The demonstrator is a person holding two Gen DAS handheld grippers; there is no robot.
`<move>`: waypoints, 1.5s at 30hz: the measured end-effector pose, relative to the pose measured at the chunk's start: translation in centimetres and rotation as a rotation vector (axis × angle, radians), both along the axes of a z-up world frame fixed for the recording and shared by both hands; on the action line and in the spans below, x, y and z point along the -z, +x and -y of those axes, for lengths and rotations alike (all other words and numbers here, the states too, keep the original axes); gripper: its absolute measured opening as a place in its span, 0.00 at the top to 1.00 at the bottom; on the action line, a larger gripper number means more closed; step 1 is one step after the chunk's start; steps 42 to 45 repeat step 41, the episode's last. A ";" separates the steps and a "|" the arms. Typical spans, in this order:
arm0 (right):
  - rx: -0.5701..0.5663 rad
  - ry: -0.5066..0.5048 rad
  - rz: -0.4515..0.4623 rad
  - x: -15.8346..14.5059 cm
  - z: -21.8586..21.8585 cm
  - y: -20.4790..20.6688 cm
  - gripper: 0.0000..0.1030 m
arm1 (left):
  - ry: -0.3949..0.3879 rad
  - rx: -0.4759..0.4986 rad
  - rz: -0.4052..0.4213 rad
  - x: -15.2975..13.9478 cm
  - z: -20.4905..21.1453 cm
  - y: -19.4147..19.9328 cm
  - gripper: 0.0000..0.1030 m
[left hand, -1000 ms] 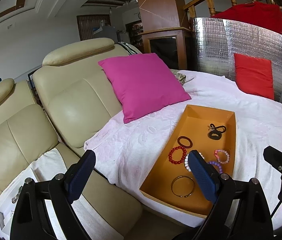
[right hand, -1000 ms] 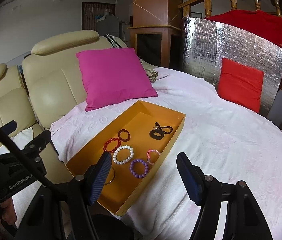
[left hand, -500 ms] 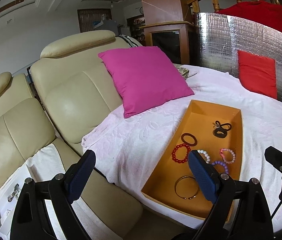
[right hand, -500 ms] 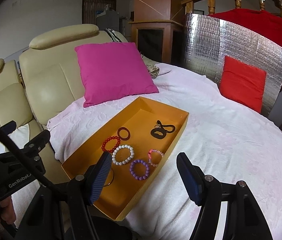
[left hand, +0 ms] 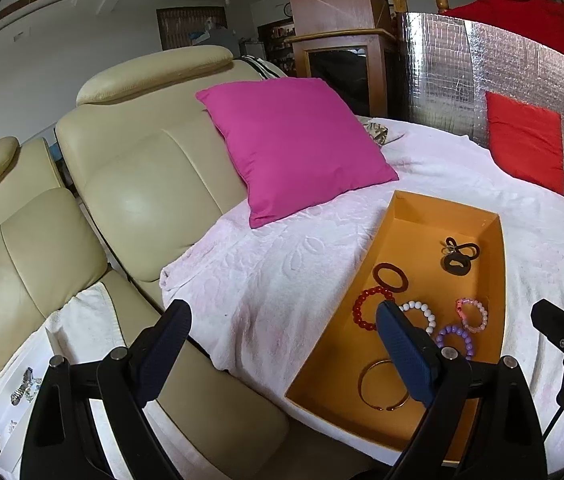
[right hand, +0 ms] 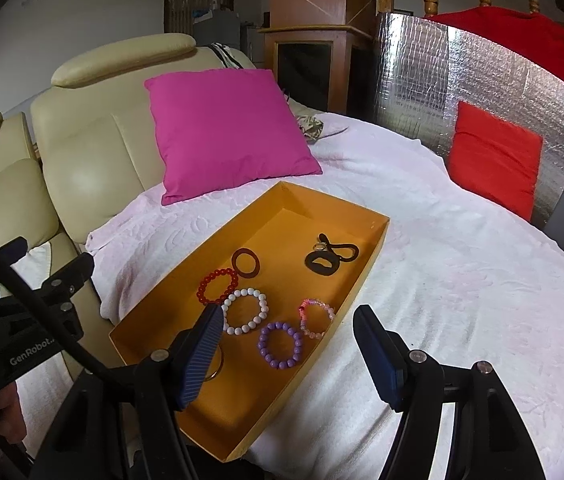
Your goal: Organize jewelry
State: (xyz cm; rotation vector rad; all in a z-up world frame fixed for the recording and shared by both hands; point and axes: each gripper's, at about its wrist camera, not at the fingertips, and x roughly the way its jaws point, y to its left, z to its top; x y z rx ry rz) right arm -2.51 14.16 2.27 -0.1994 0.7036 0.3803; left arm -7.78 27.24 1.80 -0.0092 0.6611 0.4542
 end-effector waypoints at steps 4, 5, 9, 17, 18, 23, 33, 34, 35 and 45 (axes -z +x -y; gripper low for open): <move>-0.001 -0.003 -0.004 0.4 -0.1 0.5 0.31 | -0.004 -0.003 -0.011 0.4 -0.2 0.8 0.09; 0.001 0.000 -0.007 0.5 0.0 0.7 0.31 | -0.002 -0.006 -0.014 0.5 -0.2 0.9 0.09; 0.006 0.001 -0.013 0.8 0.1 1.1 0.31 | -0.006 -0.002 -0.019 0.8 -0.3 1.4 0.09; 0.000 0.000 -0.021 1.3 0.0 1.3 0.31 | 0.003 0.001 -0.029 1.0 0.1 1.7 0.09; -0.001 0.002 -0.021 1.3 0.0 1.3 0.31 | 0.003 0.001 -0.030 0.9 0.1 1.7 0.09; -0.005 0.011 -0.021 1.3 0.0 1.2 0.31 | 0.003 -0.002 -0.030 0.9 0.2 1.4 0.09; -0.011 0.015 -0.012 0.8 -0.2 0.6 0.31 | 0.016 -0.010 -0.020 0.4 0.1 0.8 0.09; -0.012 0.017 -0.011 0.8 -0.2 0.5 0.31 | 0.017 -0.011 -0.020 0.3 0.1 0.7 0.09; -0.012 0.019 -0.008 0.7 -0.1 0.5 0.31 | 0.018 -0.009 -0.018 0.3 0.2 0.7 0.09; 0.022 0.051 0.009 0.5 2.2 0.9 0.31 | 0.060 0.085 -0.007 -1.2 3.6 1.8 0.09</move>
